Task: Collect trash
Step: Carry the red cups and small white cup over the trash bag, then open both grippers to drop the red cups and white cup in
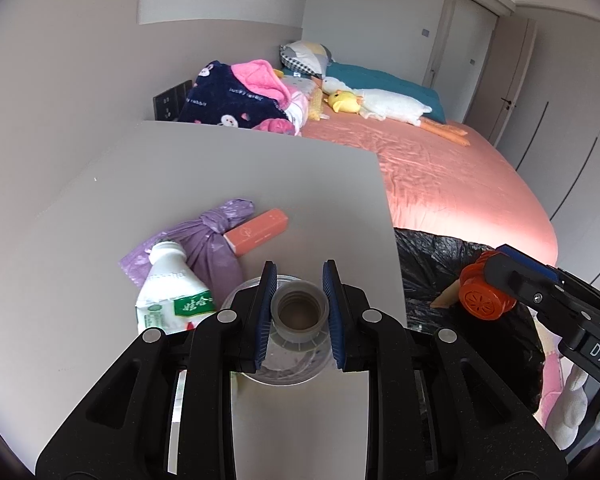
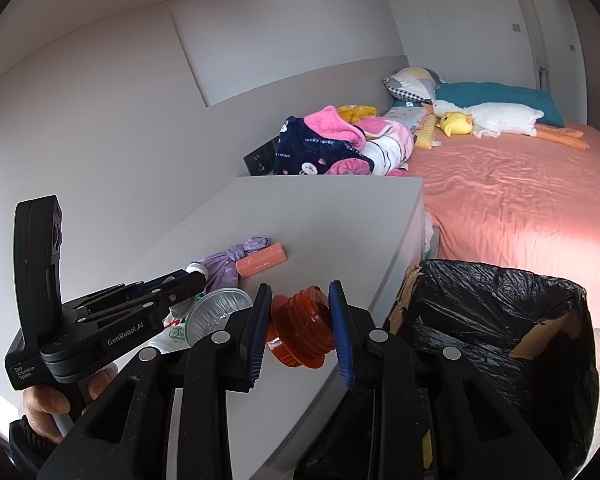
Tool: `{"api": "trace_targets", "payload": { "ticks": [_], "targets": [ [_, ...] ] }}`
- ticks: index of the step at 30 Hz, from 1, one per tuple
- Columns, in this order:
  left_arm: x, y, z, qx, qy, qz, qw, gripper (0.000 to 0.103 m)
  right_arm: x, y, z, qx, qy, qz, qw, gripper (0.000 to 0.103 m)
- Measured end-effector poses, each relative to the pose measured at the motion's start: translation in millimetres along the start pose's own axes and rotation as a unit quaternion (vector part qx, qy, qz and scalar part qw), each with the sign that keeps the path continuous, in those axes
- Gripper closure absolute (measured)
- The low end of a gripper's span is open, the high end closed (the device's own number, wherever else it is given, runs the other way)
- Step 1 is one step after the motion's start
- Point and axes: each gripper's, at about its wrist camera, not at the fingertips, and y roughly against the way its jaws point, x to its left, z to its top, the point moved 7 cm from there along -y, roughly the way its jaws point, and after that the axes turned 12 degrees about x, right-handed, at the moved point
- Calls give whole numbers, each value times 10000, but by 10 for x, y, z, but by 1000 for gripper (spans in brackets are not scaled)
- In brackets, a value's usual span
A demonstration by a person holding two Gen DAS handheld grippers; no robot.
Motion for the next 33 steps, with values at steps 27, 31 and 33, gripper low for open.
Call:
{"api": "trace_targets", "payload": {
  "ticks": [27, 31, 33],
  "targets": [
    [-1311, -381, 14, 455, -1008, -1017, 9886, 79, -937, 603, -52, -482, -809, -516, 9942, 72],
    [-1460, -511, -53, 838, -1054, -1419, 9807, 49, -1133, 716, -50, -646, -1105, -787, 9886, 68],
    [-1432, -527, -45, 791, -859, -1354, 9839, 6, -1228, 803, -46, -822, -1227, -949, 9845, 48]
  ]
}}
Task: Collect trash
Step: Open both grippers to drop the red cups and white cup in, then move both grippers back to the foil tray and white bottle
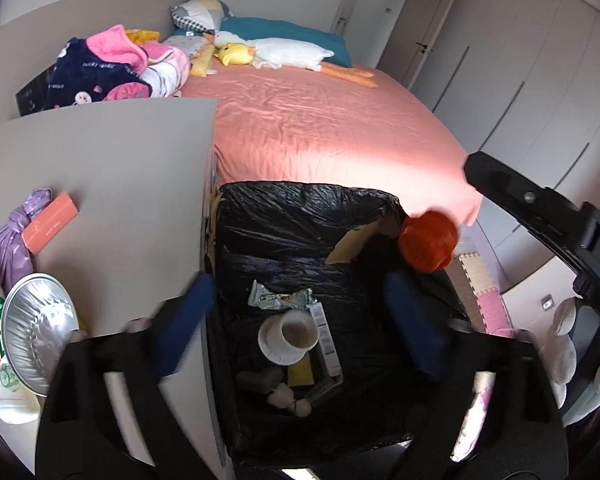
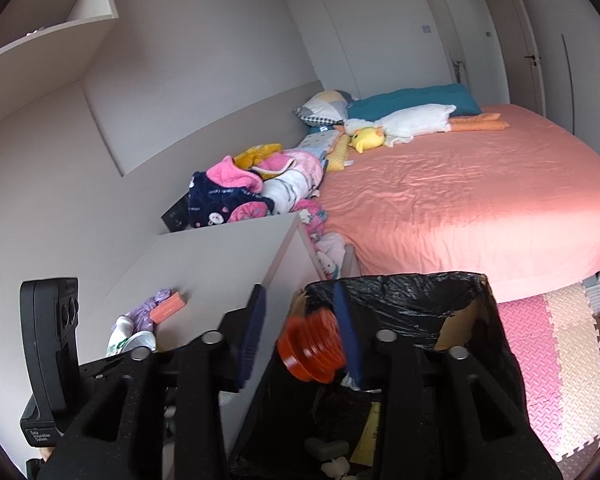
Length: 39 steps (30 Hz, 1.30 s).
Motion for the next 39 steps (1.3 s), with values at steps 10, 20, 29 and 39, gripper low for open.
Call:
{"api": "trace_targets", "payload": {
  "ticks": [10, 20, 29, 39],
  "targets": [
    [-102, 52, -15, -50, -219, -292, 9993, 6, -222, 26, 46, -107, -347, -157, 9992, 35],
    [41, 108, -49, -114, -87, -139, 9998, 6, -66, -46, 5, 6, -168, -86, 9998, 35],
    [333, 255, -125, -212, 135, 167, 9995, 6, 202, -190, -82, 176, 34, 69, 9998, 33],
    [820, 522, -278, -358, 629, 513, 9961, 6, 613, -360, -240, 385, 448, 297, 9978, 26]
  ]
}}
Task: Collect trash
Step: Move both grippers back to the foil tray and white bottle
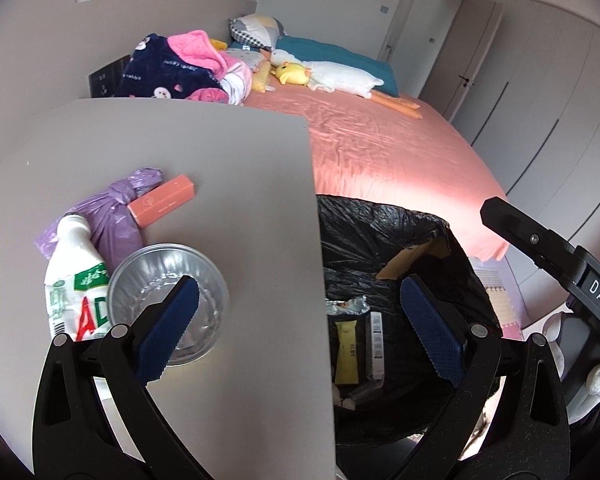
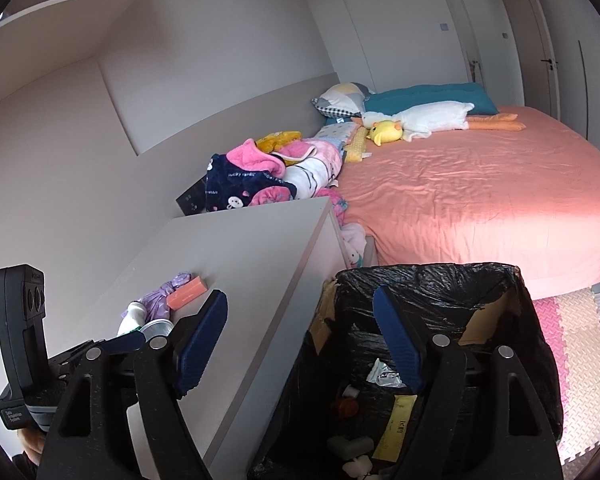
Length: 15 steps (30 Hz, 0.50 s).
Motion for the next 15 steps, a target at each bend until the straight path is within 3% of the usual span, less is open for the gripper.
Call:
{"api": "trace_targets", "payload": {
  "ticks": [6, 15],
  "targets": [
    [300, 116, -59, -98, 409, 156, 9990, 6, 265, -113, -63, 116, 308, 86, 9994, 20],
    [644, 240, -89, -200, 748, 440, 9960, 6, 585, -289, -206, 375, 676, 187, 9968, 19]
  ]
}}
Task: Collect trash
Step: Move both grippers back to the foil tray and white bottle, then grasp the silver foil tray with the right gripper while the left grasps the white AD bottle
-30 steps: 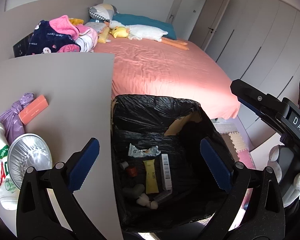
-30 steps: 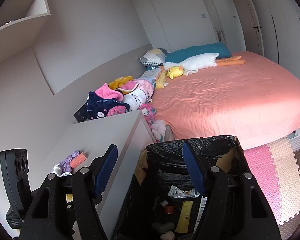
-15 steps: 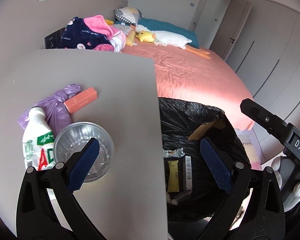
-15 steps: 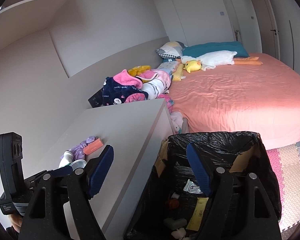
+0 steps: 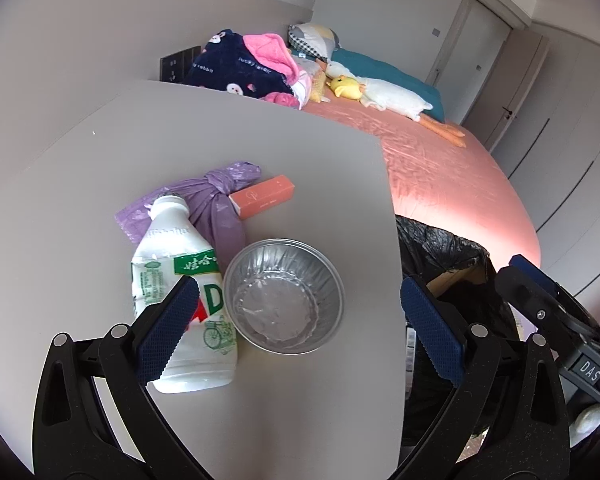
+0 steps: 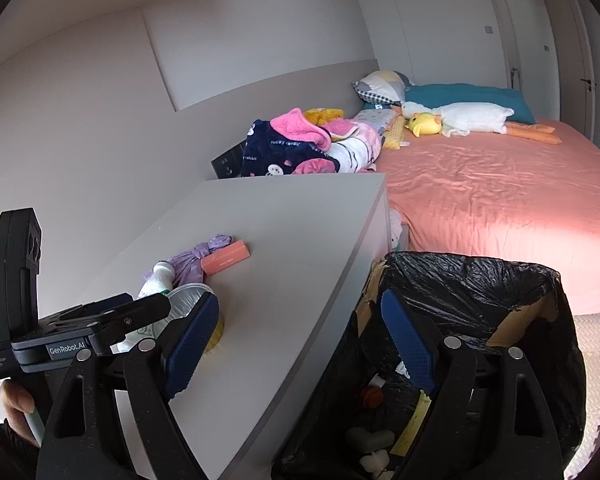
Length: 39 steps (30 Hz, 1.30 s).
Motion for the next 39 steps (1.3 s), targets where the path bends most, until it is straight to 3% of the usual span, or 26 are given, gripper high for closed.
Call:
{"api": "trace_targets", "payload": {
  "ticks": [18, 25, 39],
  "targets": [
    [614, -122, 4, 167, 863, 426, 9952, 6, 702, -434, -212, 518, 1134, 221, 9920, 13],
    [723, -257, 16, 389, 891, 641, 9932, 6, 827, -618, -254, 748, 1289, 304, 9884, 13],
    [953, -540, 60, 829, 1016, 822, 9879, 6, 979, -955, -304, 1032, 1568, 88, 9822, 13]
  ]
}}
